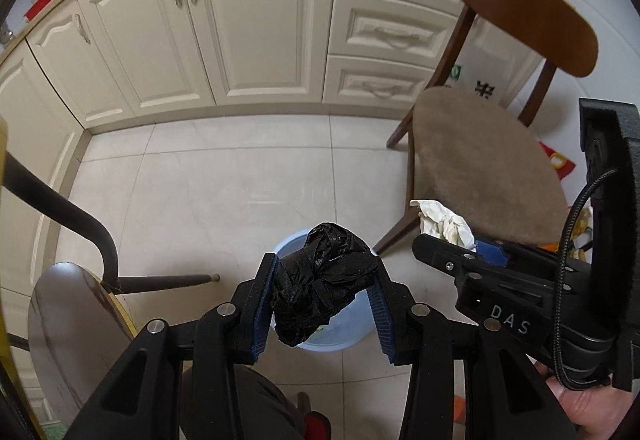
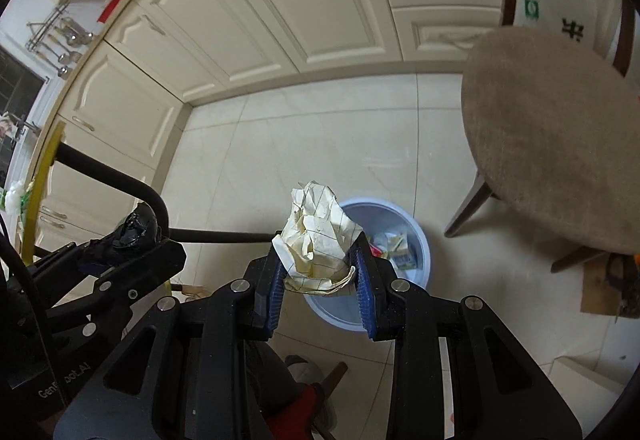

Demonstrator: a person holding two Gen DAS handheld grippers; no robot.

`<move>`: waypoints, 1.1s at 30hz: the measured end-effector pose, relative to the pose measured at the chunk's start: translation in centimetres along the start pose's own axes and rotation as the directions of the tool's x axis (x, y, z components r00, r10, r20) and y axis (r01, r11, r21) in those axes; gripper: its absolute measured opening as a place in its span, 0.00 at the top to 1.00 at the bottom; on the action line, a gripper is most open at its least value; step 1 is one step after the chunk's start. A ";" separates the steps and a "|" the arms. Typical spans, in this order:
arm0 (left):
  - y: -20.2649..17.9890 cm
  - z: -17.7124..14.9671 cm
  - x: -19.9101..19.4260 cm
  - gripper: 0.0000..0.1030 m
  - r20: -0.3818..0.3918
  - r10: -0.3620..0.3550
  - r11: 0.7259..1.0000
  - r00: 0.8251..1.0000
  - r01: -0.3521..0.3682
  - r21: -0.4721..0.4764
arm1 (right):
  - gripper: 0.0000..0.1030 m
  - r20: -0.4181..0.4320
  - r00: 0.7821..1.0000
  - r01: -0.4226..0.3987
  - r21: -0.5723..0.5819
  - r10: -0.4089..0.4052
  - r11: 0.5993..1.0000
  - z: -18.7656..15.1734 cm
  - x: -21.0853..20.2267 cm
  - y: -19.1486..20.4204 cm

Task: Collect trash
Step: 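Open both tools over the blue bin to drop the bag and paper, then swing both tools back over the table toward the remaining trash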

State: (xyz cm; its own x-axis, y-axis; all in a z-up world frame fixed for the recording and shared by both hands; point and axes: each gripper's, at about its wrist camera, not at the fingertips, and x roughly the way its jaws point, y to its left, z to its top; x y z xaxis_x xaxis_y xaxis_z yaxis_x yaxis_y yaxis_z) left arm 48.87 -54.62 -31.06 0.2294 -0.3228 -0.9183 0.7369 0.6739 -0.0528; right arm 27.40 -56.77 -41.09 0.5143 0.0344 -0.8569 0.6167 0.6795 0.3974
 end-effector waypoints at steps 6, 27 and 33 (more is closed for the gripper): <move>-0.8 1.4 2.6 0.24 -0.033 0.034 0.999 0.999 -0.035 -0.020 | 0.58 -0.035 0.999 0.015 0.001 -0.015 1.000 0.3 1.8 -0.5; -3.2 -2.1 -4.1 0.01 0.084 0.100 0.995 0.991 -0.101 0.008 | 0.00 0.063 0.994 0.084 0.126 -0.093 0.988 0.6 -3.9 -0.8; -1.9 -4.8 -10.7 0.01 0.209 0.072 0.997 0.975 -0.073 -0.001 | 0.00 0.128 0.988 0.078 0.076 -0.087 0.994 0.7 -7.6 2.7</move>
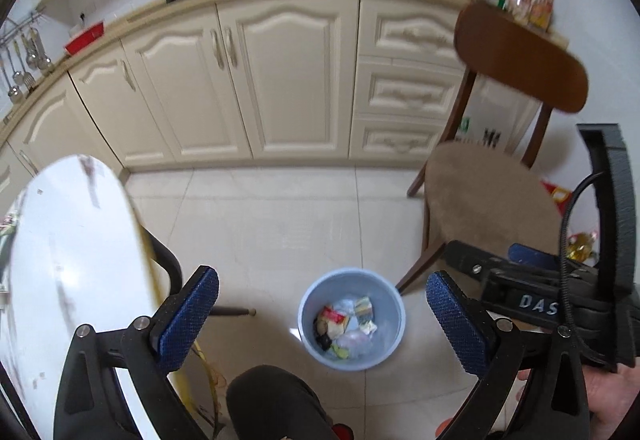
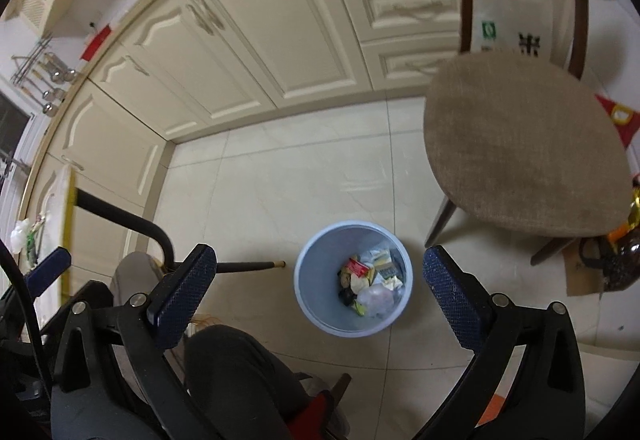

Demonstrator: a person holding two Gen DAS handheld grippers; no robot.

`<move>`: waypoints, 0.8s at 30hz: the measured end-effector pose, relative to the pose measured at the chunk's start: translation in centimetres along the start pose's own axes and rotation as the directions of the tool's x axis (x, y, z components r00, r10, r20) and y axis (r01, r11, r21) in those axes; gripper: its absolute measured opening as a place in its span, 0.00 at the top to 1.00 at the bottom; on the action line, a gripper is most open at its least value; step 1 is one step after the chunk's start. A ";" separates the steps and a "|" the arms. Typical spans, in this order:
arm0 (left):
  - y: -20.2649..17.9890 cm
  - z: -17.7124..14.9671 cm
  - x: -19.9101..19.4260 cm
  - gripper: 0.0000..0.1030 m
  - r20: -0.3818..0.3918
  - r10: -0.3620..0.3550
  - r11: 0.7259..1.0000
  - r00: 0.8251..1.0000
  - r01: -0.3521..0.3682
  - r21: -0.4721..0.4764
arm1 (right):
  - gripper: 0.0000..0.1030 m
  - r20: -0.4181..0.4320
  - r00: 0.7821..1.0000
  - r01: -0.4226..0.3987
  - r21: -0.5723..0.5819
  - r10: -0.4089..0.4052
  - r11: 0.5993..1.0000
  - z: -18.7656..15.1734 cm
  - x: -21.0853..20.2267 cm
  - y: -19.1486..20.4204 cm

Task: Collect trash
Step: 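Swing both tools back over the table toward the remaining trash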

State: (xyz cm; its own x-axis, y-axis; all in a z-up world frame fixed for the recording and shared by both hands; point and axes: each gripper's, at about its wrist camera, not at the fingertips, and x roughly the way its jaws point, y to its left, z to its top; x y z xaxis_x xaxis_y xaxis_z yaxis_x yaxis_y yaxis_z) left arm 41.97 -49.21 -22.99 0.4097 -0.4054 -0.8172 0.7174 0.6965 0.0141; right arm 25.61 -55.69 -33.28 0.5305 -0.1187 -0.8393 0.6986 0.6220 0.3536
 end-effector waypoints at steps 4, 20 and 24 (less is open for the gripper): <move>2.2 -1.9 -5.3 0.01 0.093 0.010 1.000 0.996 -0.008 -0.023 | 0.00 0.049 0.999 -0.017 -0.046 0.019 0.999 0.2 -2.7 3.0; 15.2 -17.7 -24.2 0.01 0.373 0.210 0.952 0.904 -0.102 -0.289 | 0.00 0.170 0.969 -0.104 -0.380 0.180 0.919 -3.2 -11.0 23.1; 19.1 -22.8 -27.9 0.01 0.385 0.279 0.915 0.879 -0.123 -0.384 | 0.00 0.155 0.960 -0.135 -0.479 0.235 0.868 -5.2 -11.6 29.2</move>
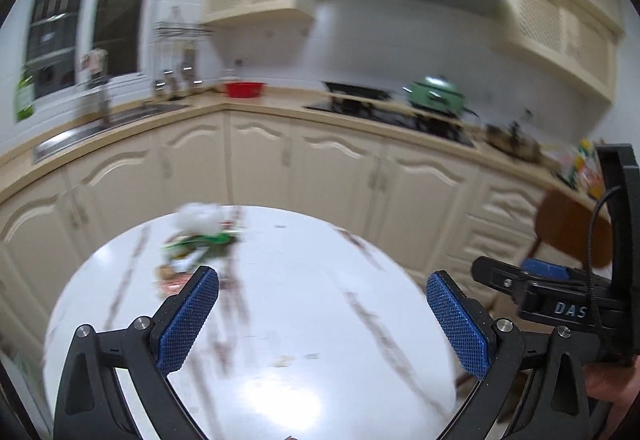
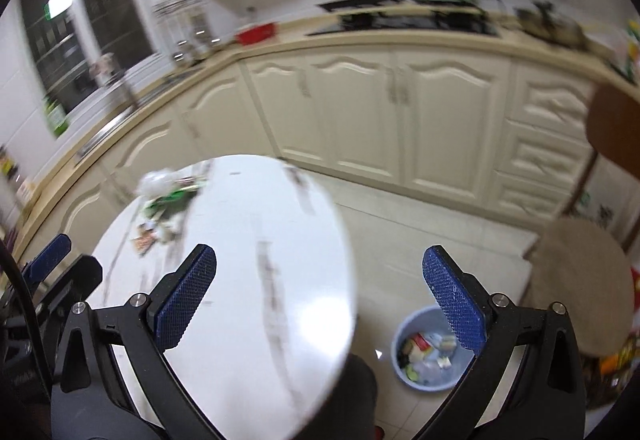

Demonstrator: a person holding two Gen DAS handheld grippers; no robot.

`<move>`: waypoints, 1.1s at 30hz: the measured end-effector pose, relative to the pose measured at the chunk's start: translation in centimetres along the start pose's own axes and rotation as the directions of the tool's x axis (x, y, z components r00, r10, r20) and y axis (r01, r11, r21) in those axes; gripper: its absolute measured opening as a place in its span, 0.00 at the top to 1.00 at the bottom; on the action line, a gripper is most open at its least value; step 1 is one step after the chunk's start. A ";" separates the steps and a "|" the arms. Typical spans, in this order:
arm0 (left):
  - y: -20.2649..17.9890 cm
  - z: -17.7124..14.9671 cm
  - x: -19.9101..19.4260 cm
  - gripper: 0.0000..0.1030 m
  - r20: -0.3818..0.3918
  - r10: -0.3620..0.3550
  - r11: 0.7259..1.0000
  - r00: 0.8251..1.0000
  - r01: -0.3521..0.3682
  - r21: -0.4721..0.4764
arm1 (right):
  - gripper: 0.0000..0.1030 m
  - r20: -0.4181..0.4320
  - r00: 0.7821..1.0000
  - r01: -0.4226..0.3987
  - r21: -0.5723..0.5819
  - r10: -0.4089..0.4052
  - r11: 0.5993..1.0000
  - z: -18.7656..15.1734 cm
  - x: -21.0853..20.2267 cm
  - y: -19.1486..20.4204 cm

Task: Collect trash
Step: 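Swing both tools back over the table toward the remaining trash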

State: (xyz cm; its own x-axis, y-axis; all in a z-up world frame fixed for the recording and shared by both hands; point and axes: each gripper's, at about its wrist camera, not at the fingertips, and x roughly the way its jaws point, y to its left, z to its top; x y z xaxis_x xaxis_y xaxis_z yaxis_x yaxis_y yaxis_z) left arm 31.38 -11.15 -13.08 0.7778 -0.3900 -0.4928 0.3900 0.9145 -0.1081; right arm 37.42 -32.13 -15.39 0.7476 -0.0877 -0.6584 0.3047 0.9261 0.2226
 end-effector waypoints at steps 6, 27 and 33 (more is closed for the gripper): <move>7.2 -2.6 -4.6 0.01 0.000 0.121 0.987 0.993 -0.120 -0.104 | 0.00 -0.003 0.994 -0.108 -0.131 0.108 0.986 0.4 1.2 9.0; 13.0 2.0 5.0 0.03 -0.213 0.237 0.955 0.948 -0.268 -0.131 | 0.00 -0.196 0.973 -0.184 -0.341 0.122 0.922 0.0 15.5 18.7; 15.2 3.3 10.1 0.04 -0.282 0.247 0.949 0.927 -0.290 -0.123 | 0.03 -0.283 0.951 -0.234 -0.394 0.124 0.889 -0.5 21.1 20.1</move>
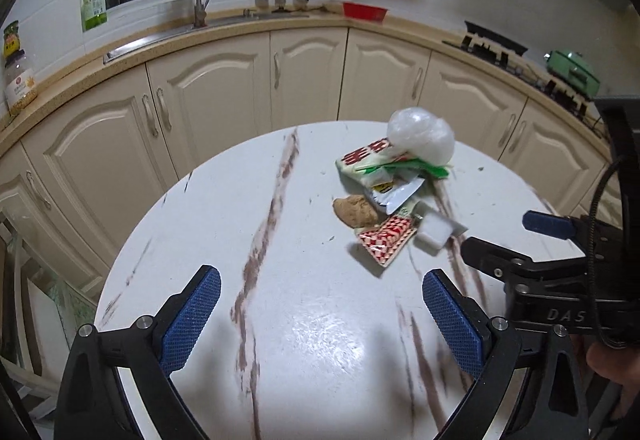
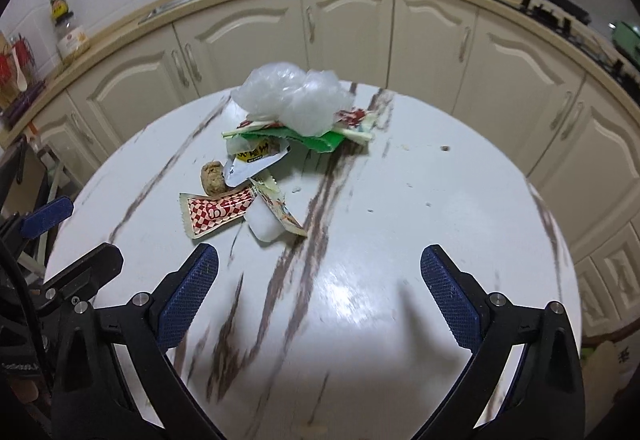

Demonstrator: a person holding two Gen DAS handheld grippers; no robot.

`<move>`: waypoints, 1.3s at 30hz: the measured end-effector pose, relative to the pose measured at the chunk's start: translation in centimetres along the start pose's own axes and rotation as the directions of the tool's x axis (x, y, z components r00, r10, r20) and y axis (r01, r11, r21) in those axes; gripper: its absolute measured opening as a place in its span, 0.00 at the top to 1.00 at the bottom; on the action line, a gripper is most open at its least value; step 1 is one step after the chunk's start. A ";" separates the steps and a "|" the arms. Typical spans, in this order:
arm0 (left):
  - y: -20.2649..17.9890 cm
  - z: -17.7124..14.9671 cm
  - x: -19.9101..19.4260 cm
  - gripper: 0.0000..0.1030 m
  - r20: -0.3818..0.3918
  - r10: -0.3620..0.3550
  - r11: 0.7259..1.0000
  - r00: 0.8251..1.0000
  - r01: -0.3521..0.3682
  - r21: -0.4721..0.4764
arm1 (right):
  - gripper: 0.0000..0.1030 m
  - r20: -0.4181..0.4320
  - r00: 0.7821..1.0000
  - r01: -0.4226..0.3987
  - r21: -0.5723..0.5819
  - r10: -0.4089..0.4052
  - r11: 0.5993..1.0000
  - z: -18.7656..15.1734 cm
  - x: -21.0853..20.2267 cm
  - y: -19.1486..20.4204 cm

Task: Collect trash
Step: 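Swing both tools back over the table toward the remaining trash, then grasp the red-and-white wrapper with the left tool while the right tool grasps the white cup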

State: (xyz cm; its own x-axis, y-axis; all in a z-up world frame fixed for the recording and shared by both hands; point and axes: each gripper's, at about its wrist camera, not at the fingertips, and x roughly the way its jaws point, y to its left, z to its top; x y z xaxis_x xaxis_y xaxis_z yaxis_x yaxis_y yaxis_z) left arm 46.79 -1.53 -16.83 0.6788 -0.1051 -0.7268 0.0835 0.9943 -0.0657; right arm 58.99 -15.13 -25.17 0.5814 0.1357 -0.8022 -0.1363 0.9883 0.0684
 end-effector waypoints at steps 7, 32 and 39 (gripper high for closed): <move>0.2 2.5 4.1 0.04 -0.037 0.016 1.000 0.999 -0.016 0.006 | 0.36 -0.051 0.998 -0.027 -0.075 0.023 0.997 1.0 4.1 1.5; -7.5 6.6 15.9 0.68 -0.119 -0.074 0.984 0.990 0.091 0.150 | 0.79 0.029 0.998 -0.061 0.096 0.058 0.994 -1.4 -0.6 -6.7; -7.1 6.4 16.2 0.89 -0.144 -0.189 0.976 0.971 0.202 0.082 | 0.79 0.054 0.997 -0.068 0.127 0.062 0.990 -2.3 -1.8 -7.7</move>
State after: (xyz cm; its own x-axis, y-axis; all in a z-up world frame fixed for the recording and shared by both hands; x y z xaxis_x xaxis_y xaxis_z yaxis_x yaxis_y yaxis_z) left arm 61.88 -10.38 -23.72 0.5385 -0.2874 -0.7921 0.2784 0.9479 -0.1547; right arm 57.13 -23.14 -25.59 0.6146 0.2000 -0.7630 -0.0727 0.9776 0.1977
